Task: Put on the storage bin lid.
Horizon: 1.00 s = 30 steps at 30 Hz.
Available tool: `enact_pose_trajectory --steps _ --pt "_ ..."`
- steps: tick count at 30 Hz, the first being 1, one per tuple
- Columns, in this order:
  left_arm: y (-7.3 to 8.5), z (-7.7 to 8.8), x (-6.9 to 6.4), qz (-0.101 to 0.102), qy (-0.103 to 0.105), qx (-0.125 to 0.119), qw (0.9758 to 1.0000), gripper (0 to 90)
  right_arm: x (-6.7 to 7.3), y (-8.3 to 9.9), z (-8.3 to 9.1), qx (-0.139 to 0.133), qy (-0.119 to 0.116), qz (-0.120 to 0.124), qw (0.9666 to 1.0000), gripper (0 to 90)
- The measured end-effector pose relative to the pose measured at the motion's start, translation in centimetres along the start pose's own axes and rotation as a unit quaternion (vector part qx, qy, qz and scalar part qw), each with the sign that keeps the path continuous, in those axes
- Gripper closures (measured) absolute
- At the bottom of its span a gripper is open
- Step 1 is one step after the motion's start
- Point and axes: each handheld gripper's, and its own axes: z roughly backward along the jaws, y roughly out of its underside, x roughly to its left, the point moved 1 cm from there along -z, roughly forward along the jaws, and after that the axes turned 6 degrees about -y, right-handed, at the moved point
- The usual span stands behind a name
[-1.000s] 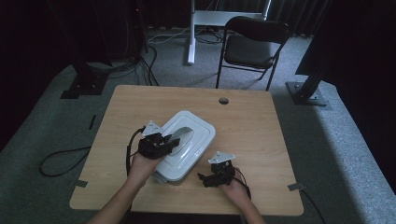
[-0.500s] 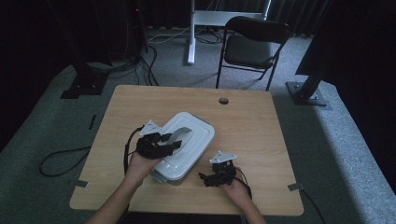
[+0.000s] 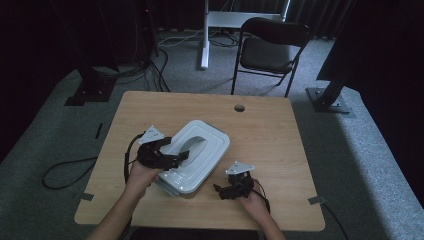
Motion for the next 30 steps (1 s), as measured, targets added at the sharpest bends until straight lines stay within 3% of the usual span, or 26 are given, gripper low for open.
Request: enact_pose_trajectory --steps 3,9,12,16,30 --pt "0.1 0.3 0.8 0.004 -0.008 -0.001 1.0 0.3 -0.1 0.0 0.0 0.0 0.0 0.0 1.0 11.2" --pt "0.5 0.9 2.3 0.0 -0.037 -0.016 0.9992 0.3 0.0 0.0 0.0 0.0 0.0 0.0 1.0 11.2" --pt "0.8 1.1 3.4 0.011 -0.042 -0.021 0.9988 0.4 0.0 0.0 -0.1 0.001 0.0 0.0 1.0 11.2" --pt "1.4 1.2 4.7 0.007 -0.056 -0.026 0.9981 0.4 0.0 0.0 -0.1 0.001 -0.001 -0.001 1.0 11.2" --pt "5.0 -0.4 10.1 0.042 -0.124 -0.028 0.9911 0.4 0.0 0.0 -0.2 0.004 -0.001 -0.002 1.0 11.2"
